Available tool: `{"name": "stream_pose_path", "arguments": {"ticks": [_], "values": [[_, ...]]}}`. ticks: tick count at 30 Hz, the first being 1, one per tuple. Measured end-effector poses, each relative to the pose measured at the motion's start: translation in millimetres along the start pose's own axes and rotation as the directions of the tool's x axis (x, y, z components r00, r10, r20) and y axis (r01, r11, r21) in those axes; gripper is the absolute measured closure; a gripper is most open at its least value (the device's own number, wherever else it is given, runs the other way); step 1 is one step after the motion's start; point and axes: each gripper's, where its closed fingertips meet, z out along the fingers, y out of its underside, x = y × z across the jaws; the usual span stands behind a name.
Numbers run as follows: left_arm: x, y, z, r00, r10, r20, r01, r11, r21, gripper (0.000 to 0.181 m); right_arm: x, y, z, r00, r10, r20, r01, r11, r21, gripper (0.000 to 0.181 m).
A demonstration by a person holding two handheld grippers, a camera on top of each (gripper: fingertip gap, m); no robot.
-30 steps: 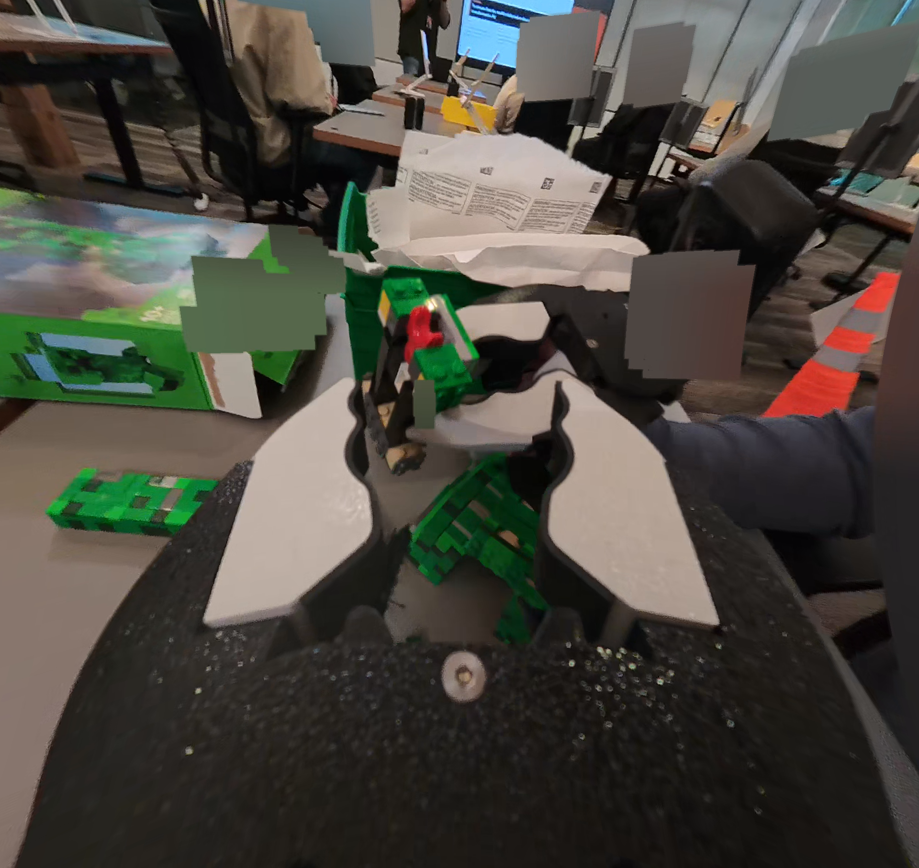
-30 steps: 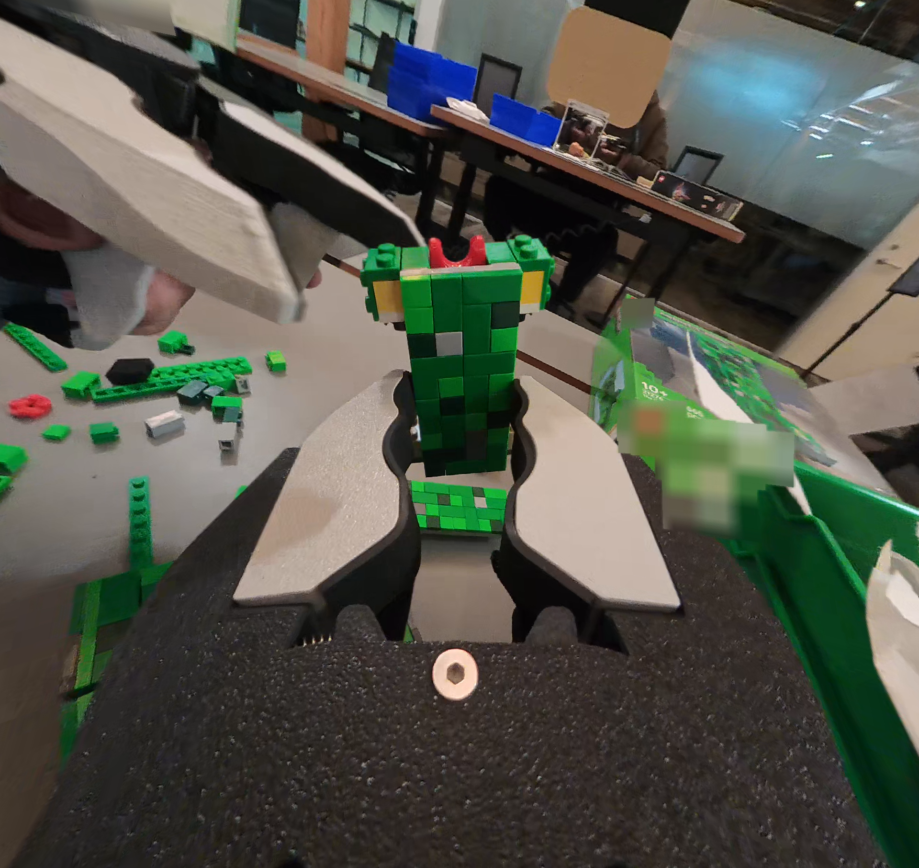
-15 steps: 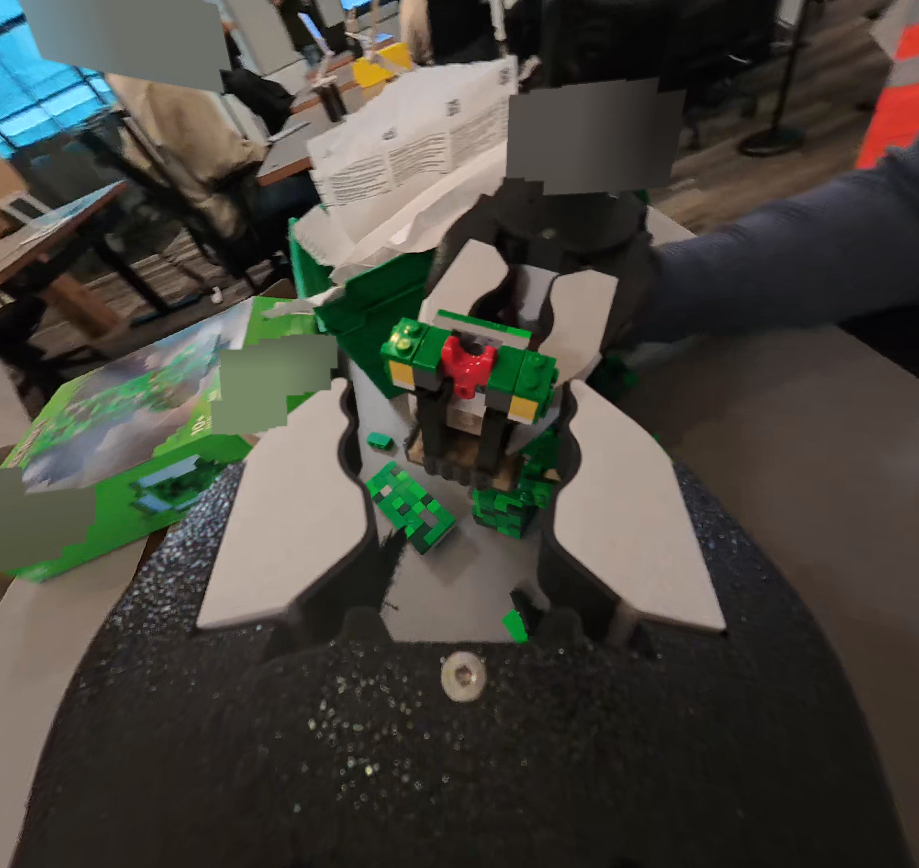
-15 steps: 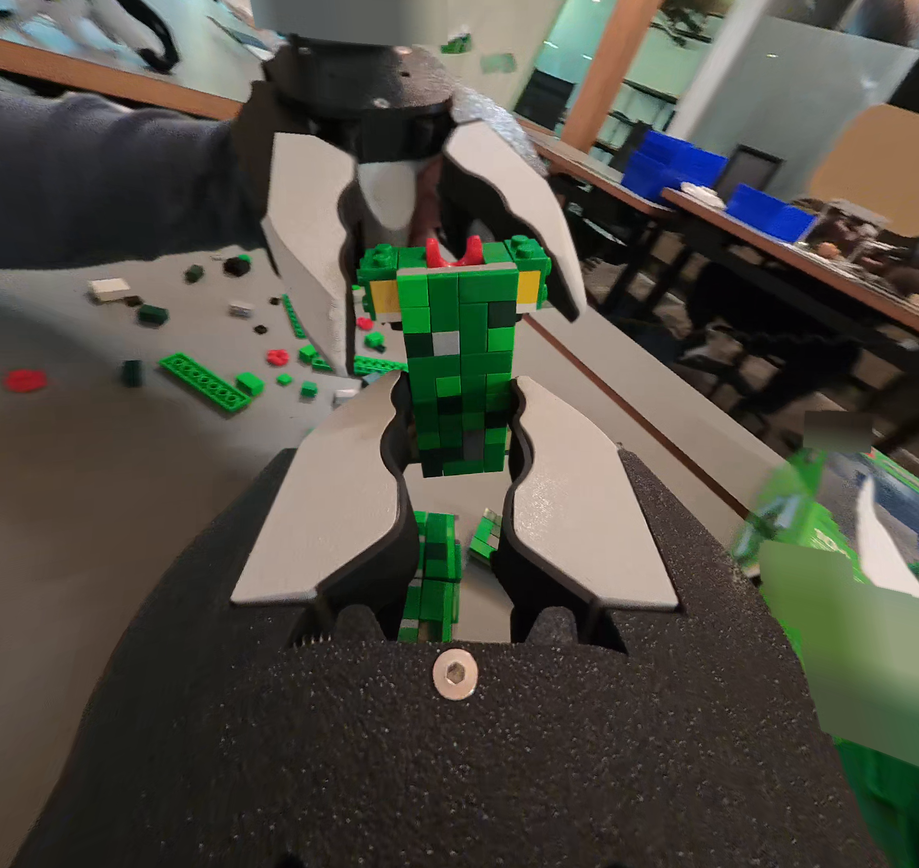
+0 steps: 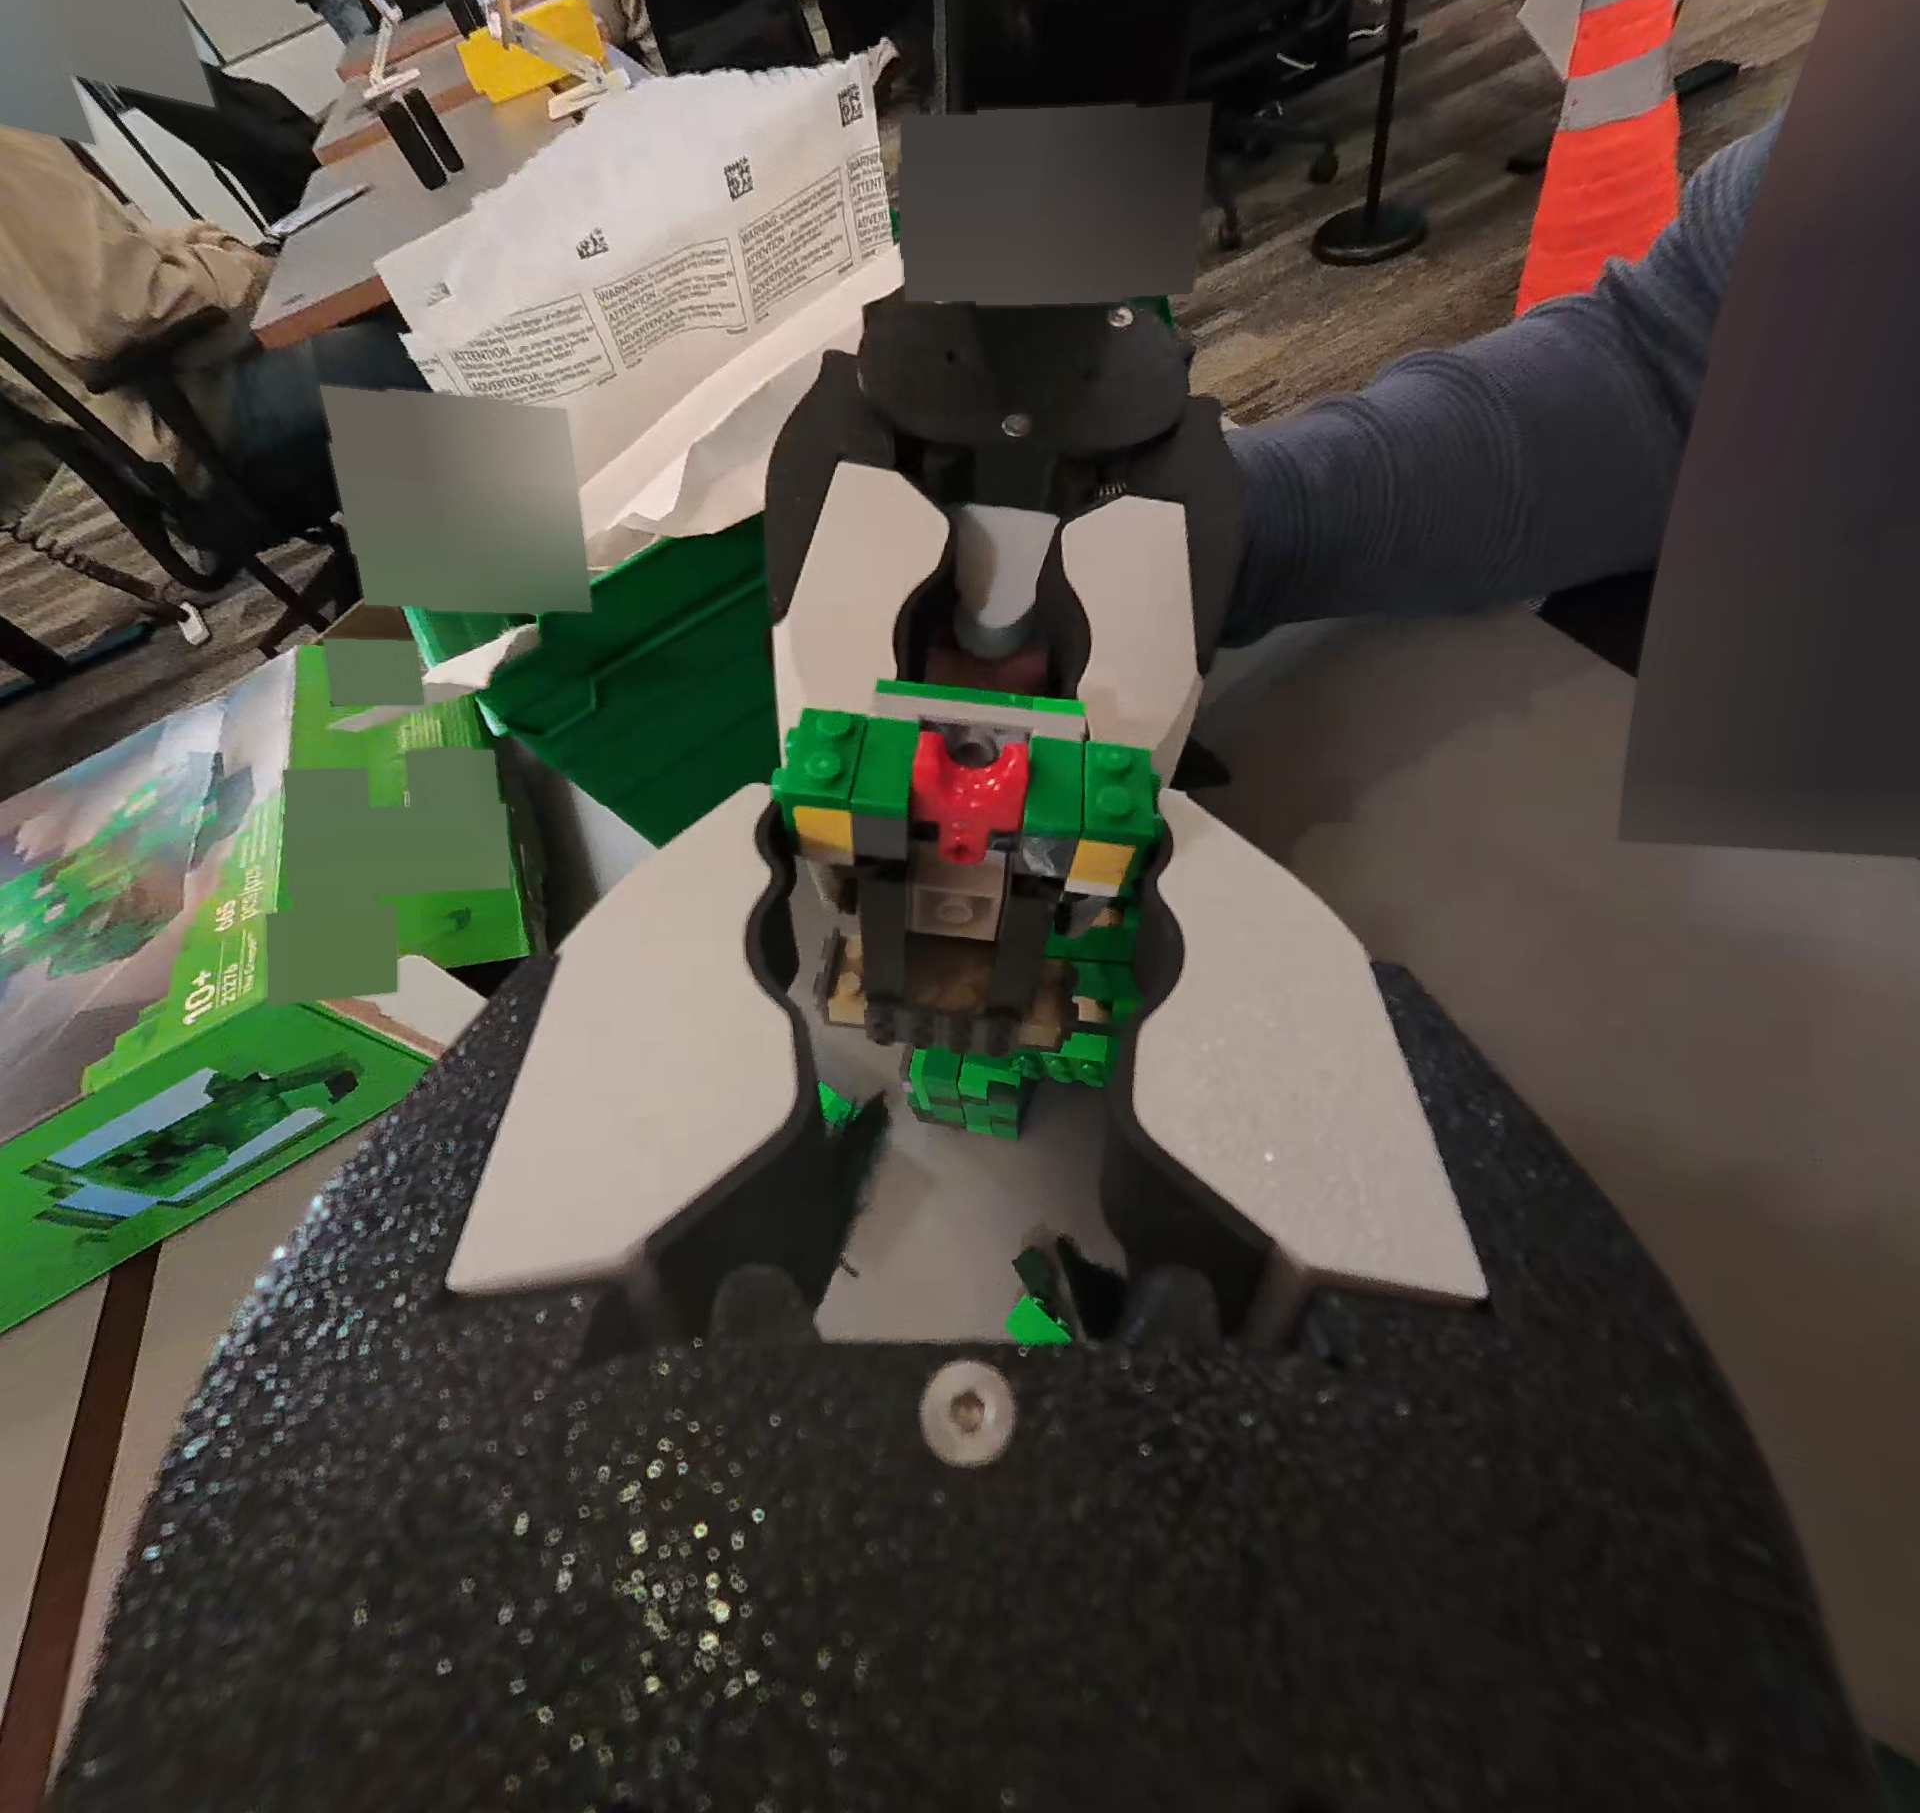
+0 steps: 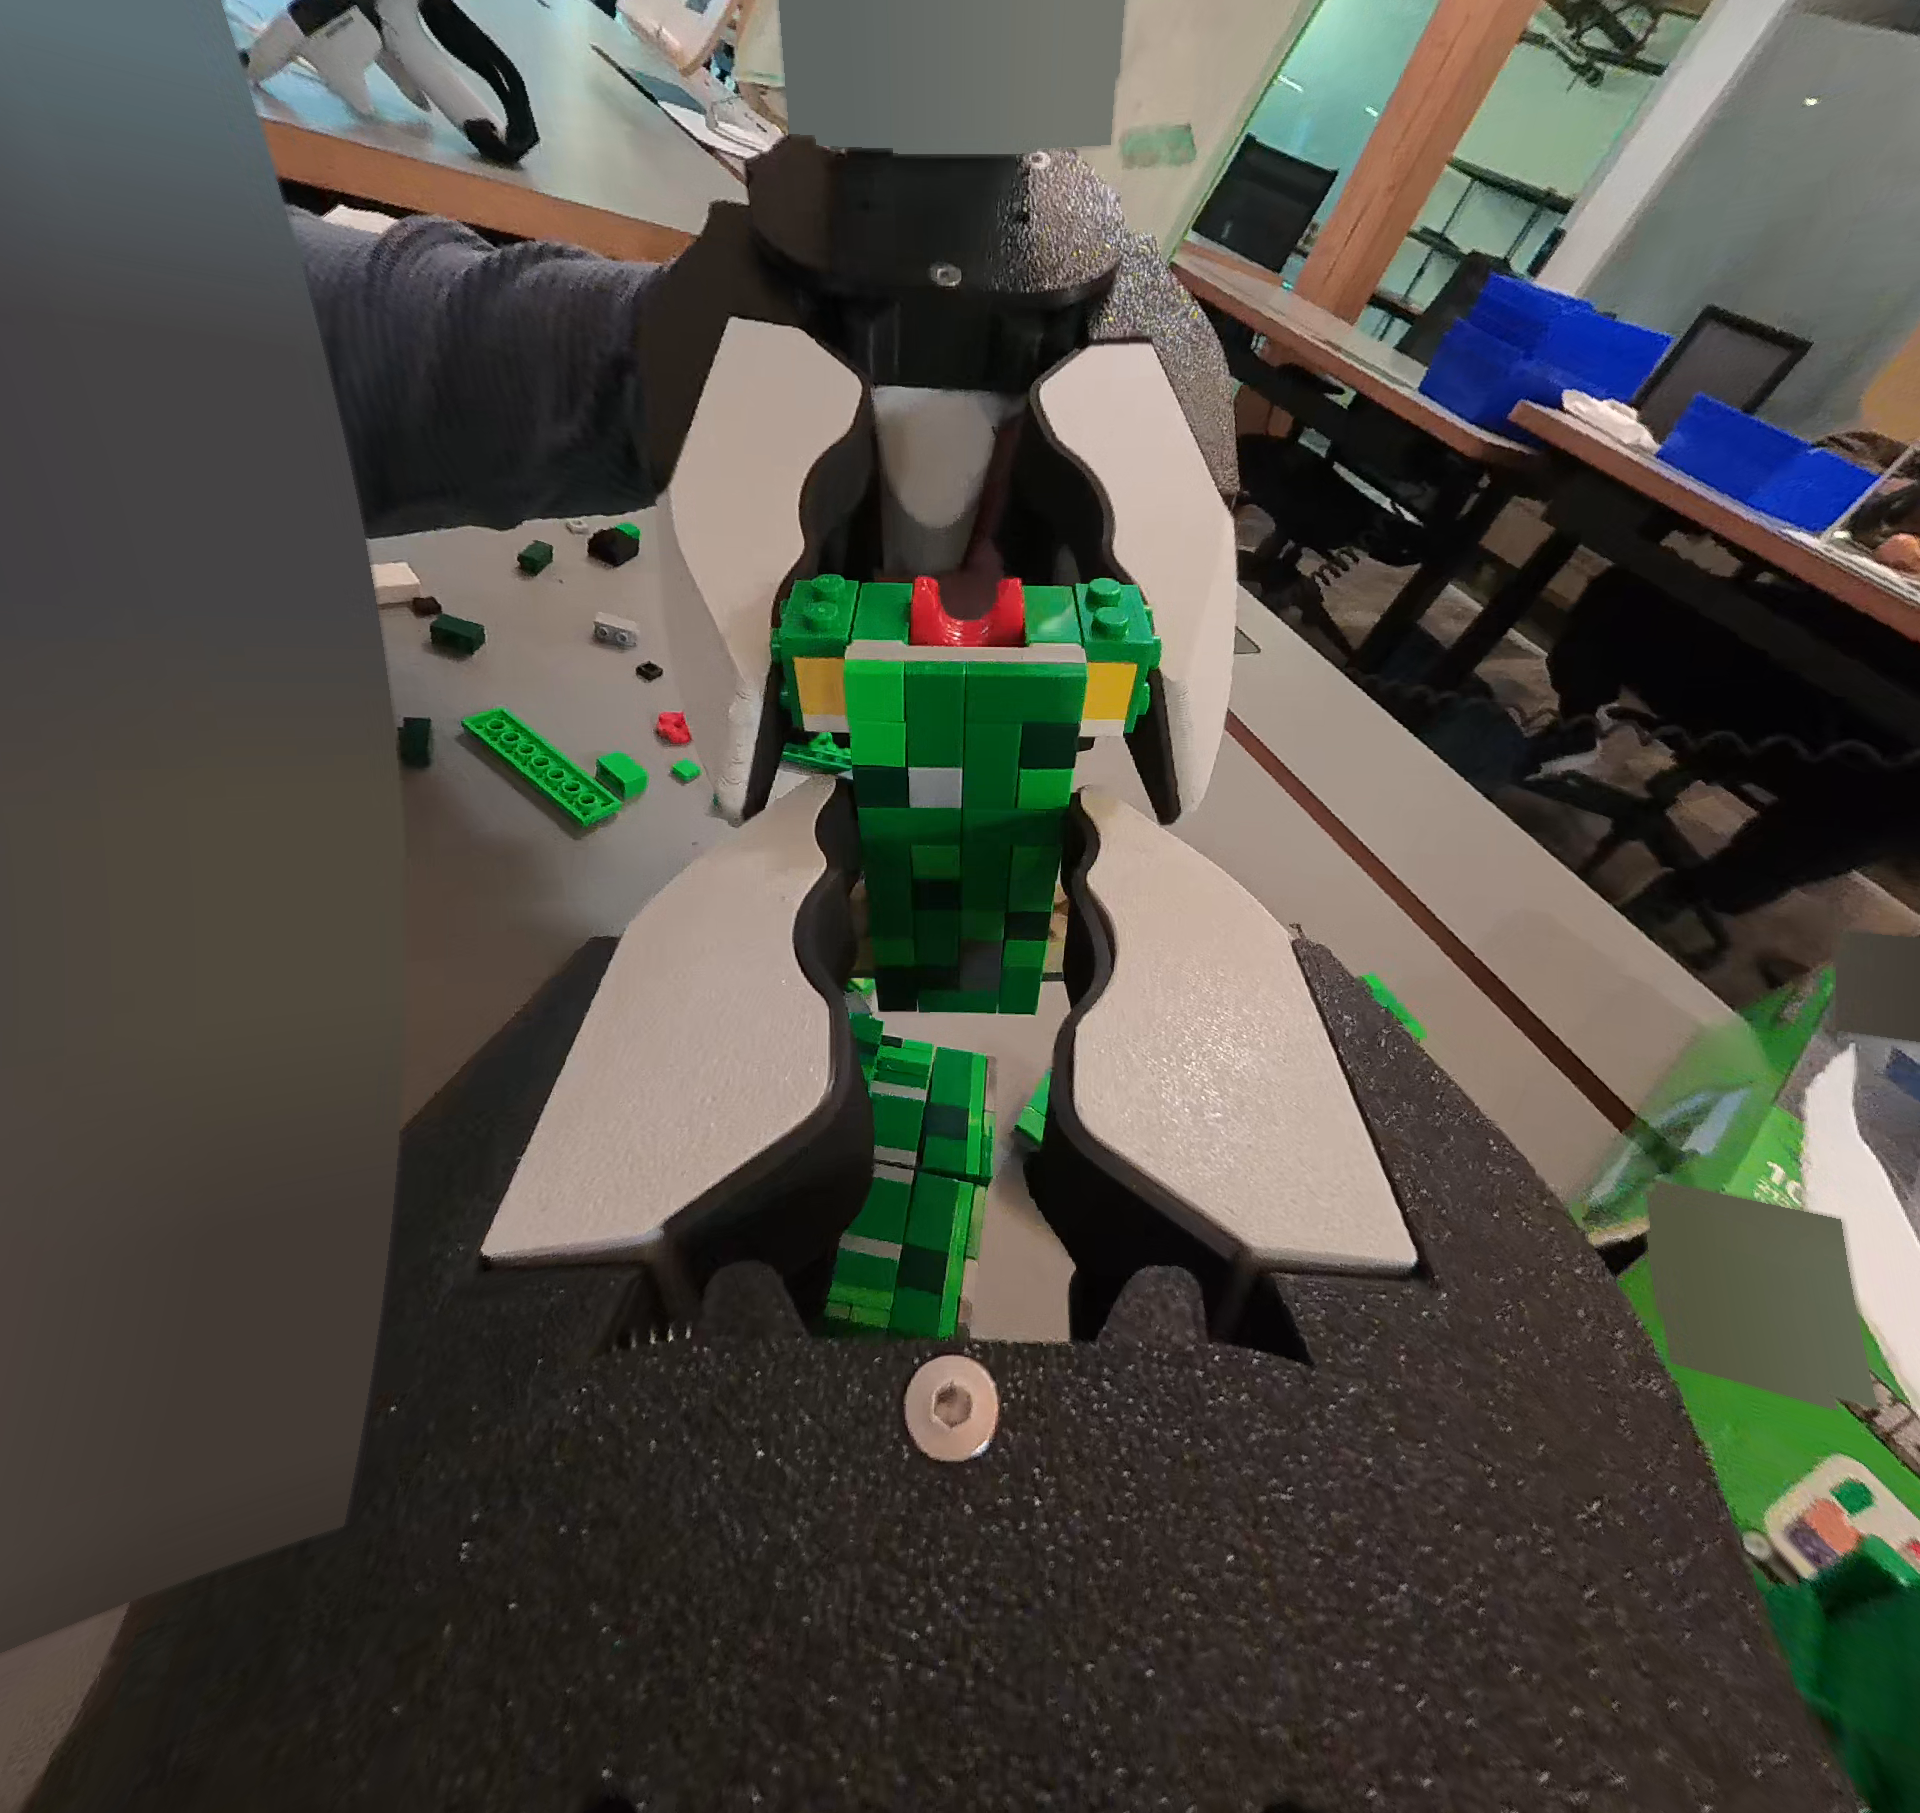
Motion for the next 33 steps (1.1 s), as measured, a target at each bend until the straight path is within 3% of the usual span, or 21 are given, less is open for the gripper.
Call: {"name": "stream_pose_path", "arguments": {"ticks": [3,7,22,27,33], "values": [[2.7,-3.4,-0.5,0.999,-0.010,-0.034,0.011,1.000,0.021,0.119,-3.3,-4.5,-2.1,0.999,0.032,0.029,-0.034,0.998,0.049,0.145],[7.8,-15.9,-4.4,0.989,-0.060,-0.133,0.078,0.988,0.136,0.119,-8.4,-16.8,-6.6,0.991,0.078,0.106,-0.094,0.984,0.149,0.146],[5.6,-15.3,0.4,0.966,-0.102,-0.237,0.154,0.964,0.215,0.119,-6.2,-10.5,-7.5,0.973,0.145,0.177,-0.178,0.966,0.189,0.145],[-14.7,-19.7,1.3,0.983,-0.131,-0.125,0.163,0.941,0.297,0.118,13.6,-10.6,-10.5,0.983,0.180,0.024,-0.181,0.959,0.220,0.145],[-32.5,3.9,6.2,0.960,-0.258,-0.109,0.278,0.921,0.271,0.134,35.9,15.2,-13.1,0.950,0.207,-0.233,-0.195,0.978,0.073,0.145]]}}
